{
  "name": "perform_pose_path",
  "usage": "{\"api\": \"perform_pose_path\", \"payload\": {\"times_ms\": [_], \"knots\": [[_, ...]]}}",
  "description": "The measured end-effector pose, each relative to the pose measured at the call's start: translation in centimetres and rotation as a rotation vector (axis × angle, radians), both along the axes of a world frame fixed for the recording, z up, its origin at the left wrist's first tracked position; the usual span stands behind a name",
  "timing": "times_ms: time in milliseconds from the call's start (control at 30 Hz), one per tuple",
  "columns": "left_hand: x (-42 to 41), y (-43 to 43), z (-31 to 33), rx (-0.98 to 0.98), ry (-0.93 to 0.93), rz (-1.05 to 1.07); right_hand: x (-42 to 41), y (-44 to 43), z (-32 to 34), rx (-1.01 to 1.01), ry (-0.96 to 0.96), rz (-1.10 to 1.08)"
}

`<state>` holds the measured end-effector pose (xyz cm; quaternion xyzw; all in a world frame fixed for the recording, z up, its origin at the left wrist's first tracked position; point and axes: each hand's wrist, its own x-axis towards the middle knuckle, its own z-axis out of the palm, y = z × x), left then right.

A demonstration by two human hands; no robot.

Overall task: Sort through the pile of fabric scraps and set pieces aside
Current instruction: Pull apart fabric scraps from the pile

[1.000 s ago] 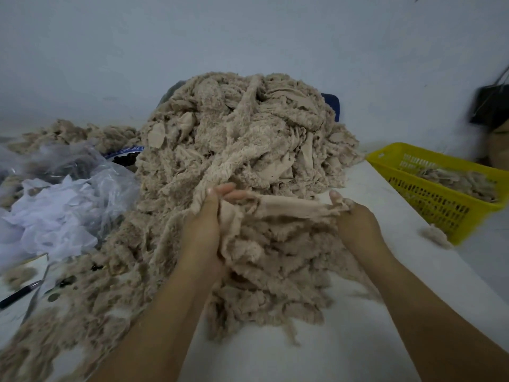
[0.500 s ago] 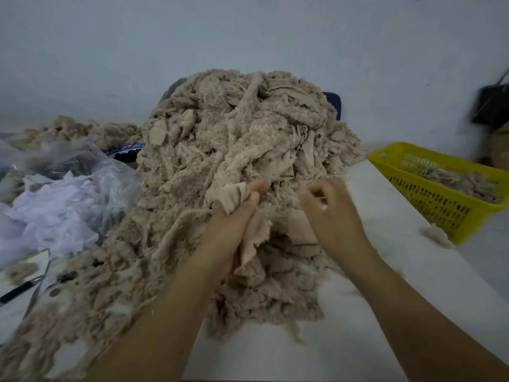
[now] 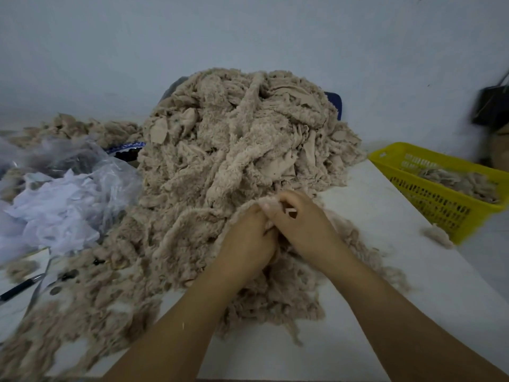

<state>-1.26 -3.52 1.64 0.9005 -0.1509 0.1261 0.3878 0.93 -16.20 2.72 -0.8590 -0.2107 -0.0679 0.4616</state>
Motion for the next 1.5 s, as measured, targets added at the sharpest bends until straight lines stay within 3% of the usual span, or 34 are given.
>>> {"api": "perform_pose_path", "payload": {"times_ms": [100,200,267,500,733,800,867,933,1000,1033,1167,1267,1400,1500], "knots": [[0.0,0.0,-0.4,0.150,0.025,0.047,0.1,-0.4,0.1,0.152,0.092,-0.021],[-0.4,0.1,-0.1,0.073,0.057,0.077,0.3,-0.8,0.1,0.499,0.319,-0.103],[-0.3,0.2,0.2,-0.035,0.189,0.118,0.8,-1.0,-0.2,0.645,0.398,-0.179],[0.2,-0.3,1.5,-0.327,0.550,0.007,3.1,-0.5,-1.2,0.842,0.552,-0.435],[-0.5,2.0,2.6,-0.365,0.732,-0.239,5.0,-1.6,-0.5,1.015,0.635,-0.528],[-0.9,3.4,2.3,-0.502,0.768,-0.267,6.1,-4.6,0.2,0.986,0.629,-0.618],[0.0,4.0,2.1,-0.895,0.745,-0.090,6.4,-5.7,0.8,0.984,0.623,-0.516],[0.9,3.8,2.1,-1.134,0.696,0.006,5.7,-4.6,0.6,0.690,0.622,-0.362],[1.6,3.4,2.4,-1.276,0.697,-0.062,4.5,-3.5,-0.2,0.250,0.550,-0.250],[1.6,3.3,2.6,-1.319,0.699,-0.099,3.8,-3.2,-0.6,0.139,0.486,-0.234],[1.5,3.1,3.2,-1.482,0.617,-0.160,-0.4,-0.8,-1.0,0.254,0.268,-0.007],[1.6,2.9,4.0,-1.707,0.552,-0.160,-2.1,1.8,-2.6,0.078,0.258,0.175],[1.7,4.8,5.5,-1.923,0.378,-0.158,-0.7,0.7,-4.3,-0.043,0.263,0.125],[2.1,7.6,5.8,-1.860,0.238,-0.039,0.5,-2.5,-3.4,0.037,0.293,0.055]]}}
